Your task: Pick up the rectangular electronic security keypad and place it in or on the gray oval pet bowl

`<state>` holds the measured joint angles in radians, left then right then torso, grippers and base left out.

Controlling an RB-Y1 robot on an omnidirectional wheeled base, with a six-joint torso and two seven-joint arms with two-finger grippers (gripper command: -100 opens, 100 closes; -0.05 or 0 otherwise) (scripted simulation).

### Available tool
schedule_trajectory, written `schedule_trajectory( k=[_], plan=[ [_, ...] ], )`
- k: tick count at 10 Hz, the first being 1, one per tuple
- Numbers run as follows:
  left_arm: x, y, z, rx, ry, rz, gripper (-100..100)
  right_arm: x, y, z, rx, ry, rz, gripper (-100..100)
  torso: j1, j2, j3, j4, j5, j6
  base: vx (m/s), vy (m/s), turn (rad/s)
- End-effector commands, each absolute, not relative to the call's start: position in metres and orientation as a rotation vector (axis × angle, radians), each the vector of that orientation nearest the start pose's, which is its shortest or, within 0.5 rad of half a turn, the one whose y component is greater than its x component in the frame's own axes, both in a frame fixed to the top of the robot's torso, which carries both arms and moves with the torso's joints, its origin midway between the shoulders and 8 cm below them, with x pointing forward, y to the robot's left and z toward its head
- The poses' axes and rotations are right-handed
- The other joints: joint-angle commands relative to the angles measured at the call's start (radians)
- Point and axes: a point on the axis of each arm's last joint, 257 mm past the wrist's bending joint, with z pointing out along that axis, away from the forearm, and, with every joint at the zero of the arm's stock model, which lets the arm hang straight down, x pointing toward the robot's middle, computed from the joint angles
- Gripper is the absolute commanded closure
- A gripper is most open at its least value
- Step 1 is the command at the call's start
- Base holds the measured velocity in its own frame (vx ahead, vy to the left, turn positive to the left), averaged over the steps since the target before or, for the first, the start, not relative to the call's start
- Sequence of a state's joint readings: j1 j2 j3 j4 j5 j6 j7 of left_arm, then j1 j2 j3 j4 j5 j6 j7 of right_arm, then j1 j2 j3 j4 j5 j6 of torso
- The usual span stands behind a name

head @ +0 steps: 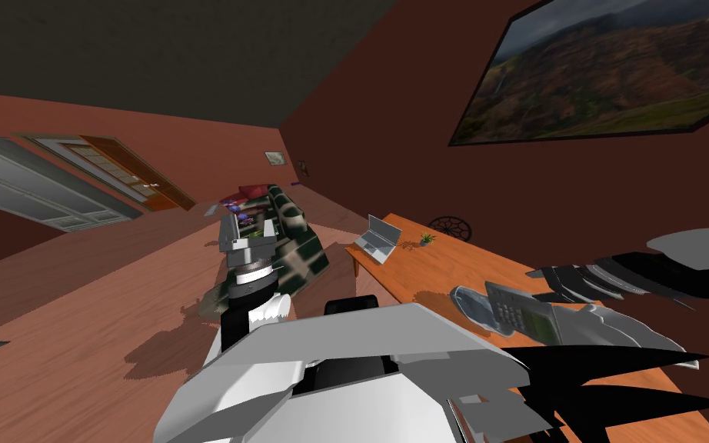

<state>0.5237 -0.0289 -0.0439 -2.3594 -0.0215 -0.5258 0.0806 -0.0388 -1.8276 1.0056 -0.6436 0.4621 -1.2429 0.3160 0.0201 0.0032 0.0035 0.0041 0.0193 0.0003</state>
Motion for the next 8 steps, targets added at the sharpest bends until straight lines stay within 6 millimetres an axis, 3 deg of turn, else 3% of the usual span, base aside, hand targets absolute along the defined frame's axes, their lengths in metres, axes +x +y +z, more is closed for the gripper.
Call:
schedule_trajectory(
  k=[1,2,5,6,8],
  plan=[
    [0.323,0.265,0.057,-0.630,0.521,-1.416,0,0.116,-0.738,-0.177,-0.940,2.881,-0.059,-100,0.000,0.000,0.000,0.000,0.000,0.000,0.008,0.008,-0.001],
    [0.323,0.265,0.057,-0.630,0.521,-1.416,0,0.129,-0.739,-0.167,-0.954,2.821,-0.081,-100,0.000,0.001,0.001,0.000,0.000,0.000,0.041,0.024,0.004],
    [0.323,0.265,0.057,-0.630,0.521,-1.416,0,0.106,-0.746,-0.170,-0.949,2.873,-0.081,-100,0.000,0.000,0.000,0.000,0.000,0.000,0.036,0.005,0.001],
    [0.323,0.265,0.057,-0.630,0.521,-1.416,0,0.117,-0.746,-0.160,-0.971,2.811,-0.104,-100,-0.001,0.001,0.001,0.000,0.000,0.000,0.039,0.006,0.004],
    [0.323,0.265,0.057,-0.630,0.521,-1.416,0,0.103,-0.753,-0.159,-0.966,2.846,-0.118,-100,0.000,-0.001,0.000,0.000,0.000,0.000,0.042,0.014,0.002]
  ],
)
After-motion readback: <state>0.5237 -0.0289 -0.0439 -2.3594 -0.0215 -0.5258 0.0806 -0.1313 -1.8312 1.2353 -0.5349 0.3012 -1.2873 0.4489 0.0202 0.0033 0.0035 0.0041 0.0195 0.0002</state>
